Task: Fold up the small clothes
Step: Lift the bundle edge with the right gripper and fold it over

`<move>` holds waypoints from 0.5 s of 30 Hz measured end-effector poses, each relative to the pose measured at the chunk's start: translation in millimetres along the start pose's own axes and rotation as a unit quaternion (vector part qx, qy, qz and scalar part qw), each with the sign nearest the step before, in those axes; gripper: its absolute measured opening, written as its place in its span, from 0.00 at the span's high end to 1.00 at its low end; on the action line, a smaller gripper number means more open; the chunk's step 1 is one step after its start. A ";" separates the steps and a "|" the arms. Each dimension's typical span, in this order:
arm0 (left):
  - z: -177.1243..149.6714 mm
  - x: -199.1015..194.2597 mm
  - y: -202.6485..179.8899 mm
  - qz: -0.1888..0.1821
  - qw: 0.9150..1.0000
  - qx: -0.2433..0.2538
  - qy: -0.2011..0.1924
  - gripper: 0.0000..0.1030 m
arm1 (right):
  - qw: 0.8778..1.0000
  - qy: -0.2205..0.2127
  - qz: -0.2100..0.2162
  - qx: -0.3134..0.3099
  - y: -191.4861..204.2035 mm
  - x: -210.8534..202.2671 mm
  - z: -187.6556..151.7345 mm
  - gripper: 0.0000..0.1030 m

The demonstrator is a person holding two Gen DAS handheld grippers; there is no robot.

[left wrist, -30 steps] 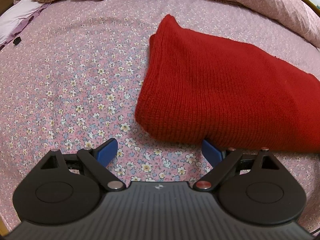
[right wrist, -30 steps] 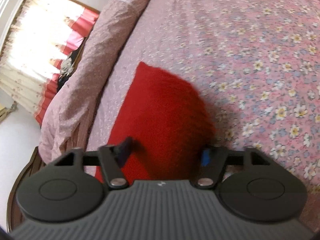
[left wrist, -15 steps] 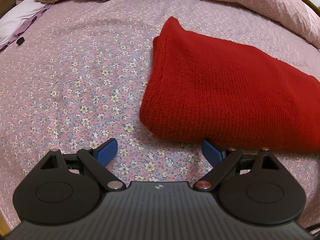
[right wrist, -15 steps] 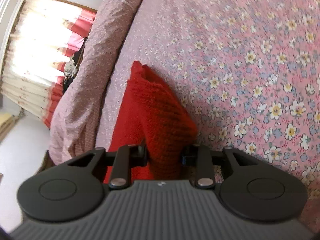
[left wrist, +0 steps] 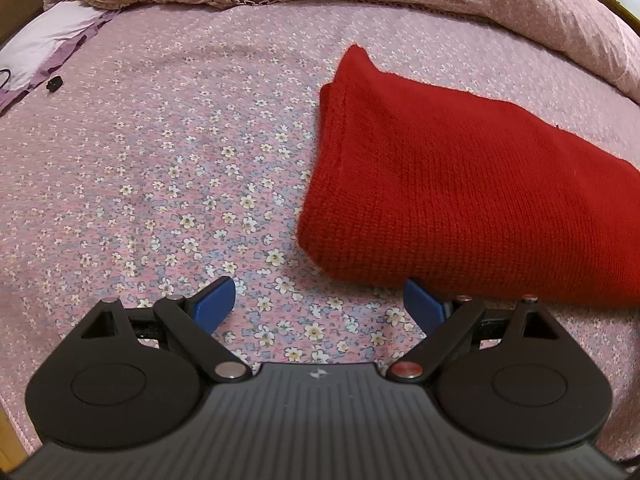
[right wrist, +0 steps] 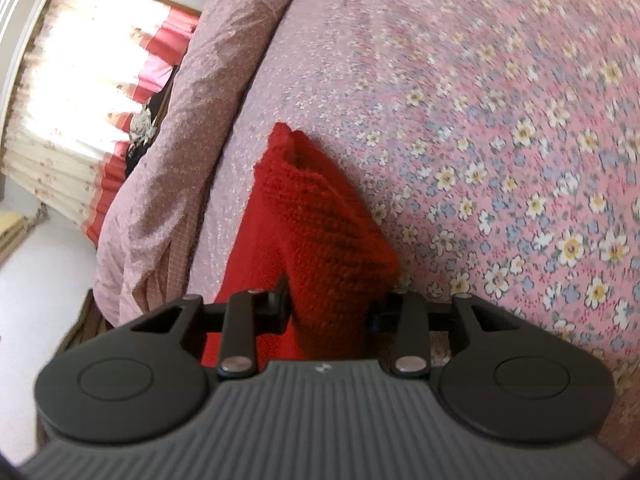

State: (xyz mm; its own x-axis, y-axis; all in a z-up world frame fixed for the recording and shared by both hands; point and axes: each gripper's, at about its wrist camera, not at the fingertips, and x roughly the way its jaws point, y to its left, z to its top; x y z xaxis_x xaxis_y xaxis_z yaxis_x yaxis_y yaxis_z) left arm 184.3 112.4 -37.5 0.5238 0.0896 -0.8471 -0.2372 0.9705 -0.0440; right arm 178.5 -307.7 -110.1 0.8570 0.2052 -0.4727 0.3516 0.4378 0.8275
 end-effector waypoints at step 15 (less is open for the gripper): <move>-0.7 -15.7 13.3 0.005 1.000 -0.015 -0.011 0.09 | 0.972 -0.024 0.034 -0.230 89.7 -12.8 1.2 0.75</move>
State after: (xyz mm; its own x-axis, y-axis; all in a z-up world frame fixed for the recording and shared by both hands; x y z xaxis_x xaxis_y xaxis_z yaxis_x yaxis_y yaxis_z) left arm 172.4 123.8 -25.1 0.5394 0.1048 -0.8355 -0.2674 0.9622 -0.0519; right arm 199.6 -272.1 -29.5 0.8931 0.2104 -0.3975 0.0980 0.7716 0.6285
